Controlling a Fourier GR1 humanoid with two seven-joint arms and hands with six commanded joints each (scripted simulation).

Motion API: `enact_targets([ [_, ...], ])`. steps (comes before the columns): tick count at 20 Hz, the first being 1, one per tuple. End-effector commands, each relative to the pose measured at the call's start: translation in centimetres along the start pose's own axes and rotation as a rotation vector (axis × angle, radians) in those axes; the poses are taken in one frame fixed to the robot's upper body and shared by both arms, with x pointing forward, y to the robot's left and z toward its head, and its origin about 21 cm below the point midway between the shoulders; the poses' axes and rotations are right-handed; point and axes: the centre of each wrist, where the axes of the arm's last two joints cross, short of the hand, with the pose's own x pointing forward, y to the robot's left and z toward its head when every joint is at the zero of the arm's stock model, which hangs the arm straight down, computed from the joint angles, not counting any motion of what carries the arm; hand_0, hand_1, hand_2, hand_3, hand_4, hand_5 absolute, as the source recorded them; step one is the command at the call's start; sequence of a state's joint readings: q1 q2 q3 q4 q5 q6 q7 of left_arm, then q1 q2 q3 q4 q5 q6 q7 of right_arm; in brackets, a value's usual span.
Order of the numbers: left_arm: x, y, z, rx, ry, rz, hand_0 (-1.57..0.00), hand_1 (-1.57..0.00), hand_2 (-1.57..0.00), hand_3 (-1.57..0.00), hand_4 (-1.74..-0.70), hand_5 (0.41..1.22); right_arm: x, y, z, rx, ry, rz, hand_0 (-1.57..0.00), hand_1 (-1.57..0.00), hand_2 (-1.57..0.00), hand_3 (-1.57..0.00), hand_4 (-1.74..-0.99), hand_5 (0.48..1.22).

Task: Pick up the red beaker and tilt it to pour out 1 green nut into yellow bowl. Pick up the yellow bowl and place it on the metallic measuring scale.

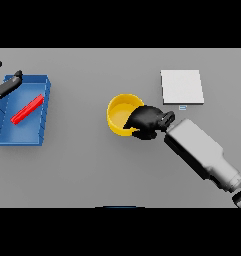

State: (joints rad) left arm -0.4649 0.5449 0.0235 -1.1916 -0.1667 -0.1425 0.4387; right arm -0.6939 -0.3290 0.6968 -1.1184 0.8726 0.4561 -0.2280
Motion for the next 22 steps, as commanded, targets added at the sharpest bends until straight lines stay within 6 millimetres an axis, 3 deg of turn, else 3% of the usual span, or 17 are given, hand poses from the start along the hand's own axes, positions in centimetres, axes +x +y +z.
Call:
enact_targets([
  [1, 0.2, -0.1, 0.1, 0.000, -0.004, -0.007, 0.00, 0.00, 0.00, 0.00, -0.78, 0.712, 0.1, 0.0, 0.0, 0.004, 0.009, -0.007, -1.28, -1.27, -1.19, -1.03, -1.637, 1.152],
  [5, 0.1, -0.3, -0.1, -0.001, 0.002, -0.005, 0.00, 0.00, 0.00, 0.00, -0.78, 0.712, -0.1, -0.6, 0.0, 0.024, 0.009, -0.013, -1.45, -1.45, -1.33, -1.17, -1.698, 1.193],
  [9, 0.0, -0.1, 0.0, 0.004, -0.007, -0.013, 0.00, 0.00, 0.00, 0.00, -0.78, 0.704, -0.1, -1.9, 1.2, 0.003, 0.001, -0.015, -1.52, -1.52, -1.41, -1.18, -1.724, 1.209],
  [22, 0.2, 0.0, 0.0, -0.013, -0.020, 0.025, 0.00, 0.00, 0.00, 0.00, -0.81, 0.703, -1.6, -5.8, 5.9, -0.072, 0.160, -0.008, -1.53, -1.57, -1.52, -1.18, -1.740, 1.220],
])
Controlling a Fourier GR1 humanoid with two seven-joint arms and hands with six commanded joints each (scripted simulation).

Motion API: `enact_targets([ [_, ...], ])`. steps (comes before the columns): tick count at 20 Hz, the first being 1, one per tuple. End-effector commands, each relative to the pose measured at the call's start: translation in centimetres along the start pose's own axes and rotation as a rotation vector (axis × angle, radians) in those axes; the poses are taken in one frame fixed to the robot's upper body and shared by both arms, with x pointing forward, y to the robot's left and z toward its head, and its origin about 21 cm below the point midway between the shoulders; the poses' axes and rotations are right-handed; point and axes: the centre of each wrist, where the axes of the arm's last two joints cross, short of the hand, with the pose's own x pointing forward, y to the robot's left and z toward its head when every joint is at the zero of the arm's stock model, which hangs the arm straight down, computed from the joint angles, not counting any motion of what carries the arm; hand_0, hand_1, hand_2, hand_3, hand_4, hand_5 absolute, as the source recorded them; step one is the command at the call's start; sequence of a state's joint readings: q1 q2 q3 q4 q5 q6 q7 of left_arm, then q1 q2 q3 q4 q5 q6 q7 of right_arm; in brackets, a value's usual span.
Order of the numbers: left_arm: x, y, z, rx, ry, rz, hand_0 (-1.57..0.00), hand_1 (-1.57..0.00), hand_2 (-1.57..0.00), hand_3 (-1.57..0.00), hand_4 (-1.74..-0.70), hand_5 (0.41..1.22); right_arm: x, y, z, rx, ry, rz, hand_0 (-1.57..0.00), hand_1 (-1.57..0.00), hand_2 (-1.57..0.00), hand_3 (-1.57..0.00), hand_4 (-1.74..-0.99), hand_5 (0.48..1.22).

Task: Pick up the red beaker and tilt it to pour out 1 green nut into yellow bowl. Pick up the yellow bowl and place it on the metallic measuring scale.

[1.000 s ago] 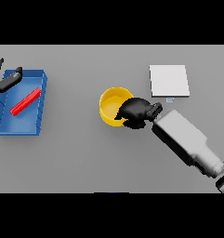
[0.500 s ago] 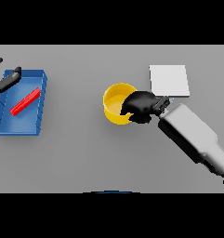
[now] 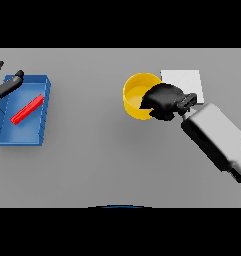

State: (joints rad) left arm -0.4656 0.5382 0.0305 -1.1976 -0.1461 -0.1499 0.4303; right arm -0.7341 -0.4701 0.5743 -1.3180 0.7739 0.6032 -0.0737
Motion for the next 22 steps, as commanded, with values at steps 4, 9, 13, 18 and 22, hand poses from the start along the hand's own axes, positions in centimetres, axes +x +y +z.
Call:
enact_targets([
  [4, 0.1, -0.1, 0.4, 0.003, 0.014, 0.014, 0.00, 0.00, 0.00, 0.00, -0.83, 0.728, -2.8, -0.8, 0.9, -0.073, 0.080, 0.003, -1.55, -1.57, -1.52, -1.17, -1.741, 1.220],
  [9, 0.5, -0.1, 0.7, 0.007, 0.026, 0.014, 0.00, 0.00, 0.00, 0.00, -0.85, 0.746, -6.6, -1.3, 1.5, -0.134, 0.177, -0.013, -1.57, -1.57, -1.55, -1.15, -1.741, 1.221],
  [13, 0.9, 0.3, 0.9, 0.009, 0.033, 0.026, 0.00, 0.00, 0.00, 0.00, -0.85, 0.761, -9.4, -0.4, 1.3, -0.146, 0.269, -0.053, -1.57, -1.57, -1.55, -1.15, -1.741, 1.221],
  [18, 1.0, 0.3, 1.2, 0.011, 0.057, 0.017, 0.00, 0.00, 0.00, 0.00, -0.86, 0.784, -11.7, 1.6, 0.9, -0.147, 0.329, -0.108, -1.57, -1.57, -1.48, -1.21, -1.741, 1.221],
  [22, 1.4, 0.1, 1.1, 0.013, 0.054, 0.007, 0.00, 0.00, 0.00, 0.00, -0.86, 0.804, -12.5, 2.8, 0.3, -0.125, 0.334, -0.137, -1.57, -1.57, -1.40, -1.34, -1.741, 1.221],
])
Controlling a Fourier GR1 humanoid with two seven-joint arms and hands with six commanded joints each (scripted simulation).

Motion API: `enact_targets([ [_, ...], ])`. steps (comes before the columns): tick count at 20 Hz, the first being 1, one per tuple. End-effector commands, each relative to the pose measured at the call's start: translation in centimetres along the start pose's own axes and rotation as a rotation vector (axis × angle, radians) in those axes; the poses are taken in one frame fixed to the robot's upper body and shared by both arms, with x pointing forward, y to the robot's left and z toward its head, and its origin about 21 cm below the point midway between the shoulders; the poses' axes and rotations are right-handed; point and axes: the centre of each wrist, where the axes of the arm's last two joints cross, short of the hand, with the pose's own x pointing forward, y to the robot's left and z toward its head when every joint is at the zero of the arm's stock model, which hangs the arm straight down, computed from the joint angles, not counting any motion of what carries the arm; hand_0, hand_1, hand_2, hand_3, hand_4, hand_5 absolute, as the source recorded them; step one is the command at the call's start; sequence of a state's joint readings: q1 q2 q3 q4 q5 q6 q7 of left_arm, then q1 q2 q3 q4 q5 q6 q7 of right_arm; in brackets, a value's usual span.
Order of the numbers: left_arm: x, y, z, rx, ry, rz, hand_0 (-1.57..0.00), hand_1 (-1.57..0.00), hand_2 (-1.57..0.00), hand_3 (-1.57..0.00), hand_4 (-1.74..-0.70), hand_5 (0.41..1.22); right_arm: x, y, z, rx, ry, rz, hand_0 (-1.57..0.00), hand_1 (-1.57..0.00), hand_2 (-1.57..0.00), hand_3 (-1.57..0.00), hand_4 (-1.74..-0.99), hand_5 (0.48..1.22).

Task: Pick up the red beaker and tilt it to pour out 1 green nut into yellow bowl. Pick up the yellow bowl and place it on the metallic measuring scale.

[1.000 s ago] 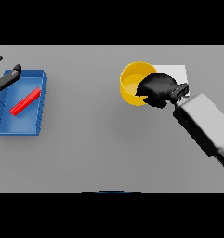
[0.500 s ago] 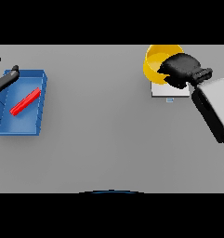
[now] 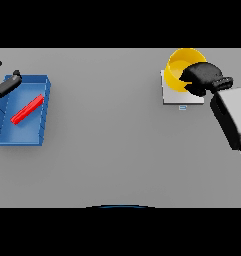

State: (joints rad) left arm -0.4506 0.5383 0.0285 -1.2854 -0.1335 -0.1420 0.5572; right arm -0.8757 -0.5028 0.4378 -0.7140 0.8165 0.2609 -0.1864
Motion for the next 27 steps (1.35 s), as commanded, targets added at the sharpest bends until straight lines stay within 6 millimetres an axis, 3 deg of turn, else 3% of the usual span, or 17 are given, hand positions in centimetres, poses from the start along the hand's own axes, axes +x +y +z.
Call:
enact_targets([
  [1, -0.3, -0.1, -0.1, 0.001, 0.010, -0.001, 0.00, 0.00, 0.00, 0.00, -0.86, 0.807, -0.1, 0.3, -0.1, 0.002, 0.005, -0.009, -1.57, -1.57, -1.39, -1.36, -1.741, 1.221],
  [8, -0.4, 0.3, -0.4, -0.003, 0.017, -0.002, 0.00, 0.00, 0.00, 0.00, -0.84, 0.783, -0.6, 1.2, -0.5, 0.038, 0.015, -0.030, -1.57, -1.57, -1.37, -1.45, -1.741, 1.221],
  [10, -0.1, 0.0, -0.3, -0.009, 0.015, -0.005, 0.00, 0.00, 0.00, 0.00, -0.84, 0.779, -0.9, 1.2, -0.5, 0.040, 0.034, -0.040, -1.57, -1.50, -1.44, -1.25, -1.741, 1.221],
  [11, 0.0, -0.2, -0.5, -0.012, 0.019, -0.002, 0.00, 0.00, 0.00, 0.00, -0.84, 0.775, -0.9, 1.1, -0.5, 0.045, 0.029, -0.043, -1.56, -1.43, -1.34, -1.11, -1.682, 1.221],
  [13, -0.2, -0.2, -0.1, -0.015, 0.004, 0.001, 0.00, 0.00, 0.00, 0.00, -0.84, 0.774, -0.9, 1.1, -0.5, 0.047, 0.031, -0.064, -1.33, -1.12, -1.01, -0.82, -1.592, 1.074],
  [15, -0.3, 0.1, 0.0, -0.018, 0.010, 0.008, 0.00, 0.00, 0.00, 0.00, -0.83, 0.768, -0.8, 1.0, -0.7, 0.062, 0.044, -0.099, -0.95, -0.81, -0.71, -0.58, -1.535, 0.965],
  [17, -0.2, -0.3, 0.0, -0.019, -0.001, 0.009, 0.00, 0.00, 0.00, 0.00, -0.84, 0.764, -0.6, 1.1, -0.8, 0.076, 0.047, -0.121, -0.61, -0.56, -0.47, -0.39, -1.496, 0.890],
  [19, -0.2, 0.0, -0.2, -0.012, 0.012, -0.004, 0.00, 0.00, 0.00, 0.00, -0.83, 0.754, -0.8, 1.1, -0.7, 0.078, 0.046, -0.119, -0.39, -0.38, -0.30, -0.26, -1.476, 0.847],
  [22, 0.0, 0.1, -0.1, -0.009, 0.005, 0.011, 0.00, 0.00, 0.00, 0.00, -0.83, 0.752, -0.8, 1.1, -0.6, 0.097, 0.038, -0.092, -0.20, -0.19, -0.15, -0.13, -1.435, 0.817],
  [27, -0.5, -0.2, 0.1, -0.008, 0.008, -0.003, 0.00, 0.00, 0.00, 0.00, -0.83, 0.760, -0.9, 1.4, -0.7, 0.125, 0.062, -0.088, -0.06, -0.06, -0.05, -0.04, -1.390, 0.779],
])
